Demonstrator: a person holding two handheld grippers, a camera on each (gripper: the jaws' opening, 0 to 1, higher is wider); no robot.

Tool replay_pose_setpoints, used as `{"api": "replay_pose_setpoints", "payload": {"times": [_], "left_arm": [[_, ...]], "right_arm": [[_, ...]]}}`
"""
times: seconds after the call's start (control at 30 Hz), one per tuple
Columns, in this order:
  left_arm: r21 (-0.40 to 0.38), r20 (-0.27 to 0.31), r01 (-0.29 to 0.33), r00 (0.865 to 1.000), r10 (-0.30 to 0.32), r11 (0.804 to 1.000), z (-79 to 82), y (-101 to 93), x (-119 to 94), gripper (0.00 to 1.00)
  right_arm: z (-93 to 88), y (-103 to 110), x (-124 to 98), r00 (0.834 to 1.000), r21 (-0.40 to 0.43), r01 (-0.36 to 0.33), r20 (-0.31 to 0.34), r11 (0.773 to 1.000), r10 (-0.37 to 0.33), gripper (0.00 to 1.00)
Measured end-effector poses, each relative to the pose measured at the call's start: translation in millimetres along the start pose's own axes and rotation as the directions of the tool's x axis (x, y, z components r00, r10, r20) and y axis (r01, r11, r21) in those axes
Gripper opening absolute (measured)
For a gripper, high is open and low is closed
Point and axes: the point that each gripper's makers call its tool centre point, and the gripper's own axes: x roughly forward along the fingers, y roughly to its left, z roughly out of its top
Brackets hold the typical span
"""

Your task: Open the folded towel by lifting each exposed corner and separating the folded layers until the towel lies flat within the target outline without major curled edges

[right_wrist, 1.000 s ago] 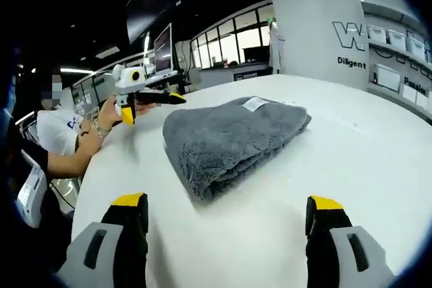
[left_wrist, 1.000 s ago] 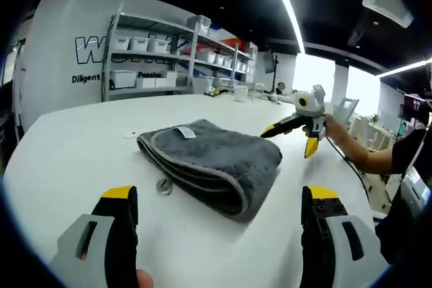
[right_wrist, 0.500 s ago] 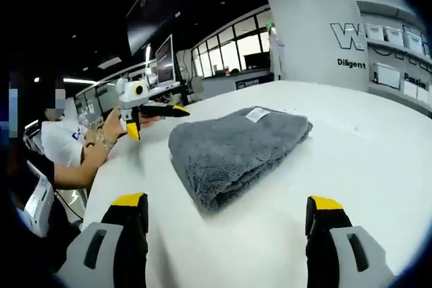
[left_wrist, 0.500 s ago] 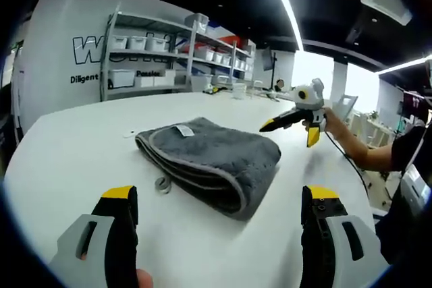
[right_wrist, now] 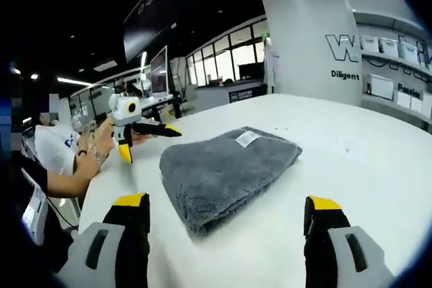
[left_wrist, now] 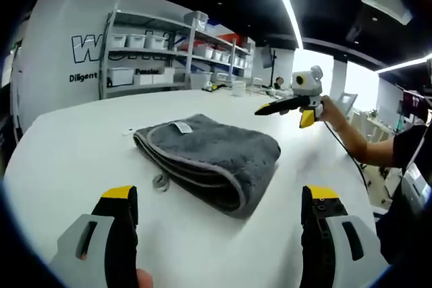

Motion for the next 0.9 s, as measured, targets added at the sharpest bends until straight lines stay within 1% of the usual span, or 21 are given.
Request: {"api": "replay_pose_setpoints", "payload": {"times": [0.17,0.37,0.43,0.57,0.6,0.67,0.8,0.83,0.9], "left_arm": [[0.010,-0.011,0.002,1.000,-0.002,1.000,-0.3,1.7,-0.6,1.00],[0.008,-0.005,0.004,1.000,-0.004,1.000,0.5,-0.1,-1.4,1.00],[0.007,-0.002,0.006,1.000,-0.006,1.000,1.4,-0.2,-1.8,1.00],[0.001,0.004,0.005,1.000,-0.005,1.000,3.0,0.4,-2.7,1.00],[0.001,0.005,0.006,1.000,-0.006,1.000,2.7,-0.7,-3.0,1.00],[0.002,0.006,0.005,1.000,-0.005,1.000,2.9,-1.1,-3.2,1.00],[0.003,0.007,0.008,1.000,-0.008,1.000,3.0,-2.3,-3.0,1.00],[0.003,0.007,0.008,1.000,-0.008,1.000,2.9,-2.7,-3.0,1.00],[0.004,0.007,0.007,1.000,-0.007,1.000,3.0,-2.3,-3.2,1.00]], "right_arm": [[12.3,-8.3,13.4,1.000,-0.013,0.020,-0.003,1.000,-0.020,0.83],[29.8,-13.6,28.2,0.999,-0.034,0.038,0.016,0.999,-0.037,0.74],[32.0,-17.8,33.7,0.999,-0.055,0.039,-0.005,0.998,-0.039,0.70],[39.4,-31.1,44.3,0.999,-0.054,0.051,-0.006,0.997,-0.051,0.64],[41.2,-37.7,48.3,0.998,-0.047,0.064,-0.008,0.997,-0.065,0.64],[41.6,-48.4,54.8,0.995,-0.059,0.094,-0.011,0.994,-0.095,0.62],[42.6,-64.4,67.0,0.994,-0.043,0.111,-0.009,0.993,-0.112,0.51],[43.2,-68.4,69.9,0.993,-0.031,0.114,-0.008,0.993,-0.114,0.50],[43.9,-76.6,75.2,0.992,-0.008,0.128,-0.006,0.992,-0.128,0.51]]}}
